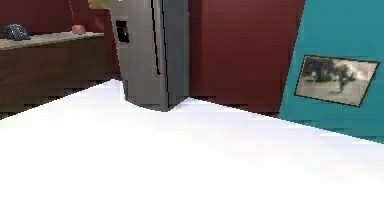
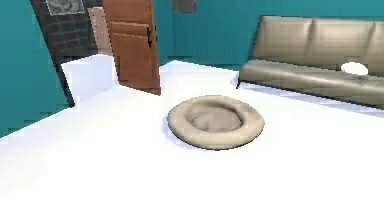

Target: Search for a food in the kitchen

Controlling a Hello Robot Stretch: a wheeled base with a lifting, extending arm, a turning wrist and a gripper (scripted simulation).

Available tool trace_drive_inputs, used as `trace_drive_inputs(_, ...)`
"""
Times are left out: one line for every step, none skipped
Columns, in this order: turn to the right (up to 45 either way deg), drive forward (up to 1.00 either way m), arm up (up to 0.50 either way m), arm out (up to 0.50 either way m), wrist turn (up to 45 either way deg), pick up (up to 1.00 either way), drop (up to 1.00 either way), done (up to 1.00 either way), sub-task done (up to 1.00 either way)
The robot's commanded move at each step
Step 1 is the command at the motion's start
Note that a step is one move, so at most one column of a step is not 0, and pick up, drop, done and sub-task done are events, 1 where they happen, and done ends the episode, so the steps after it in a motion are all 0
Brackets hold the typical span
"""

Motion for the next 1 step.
trace_drive_inputs(-36.0,0.00,0.00,0.00,0.0,0.00,0.00,0.00,0.00)
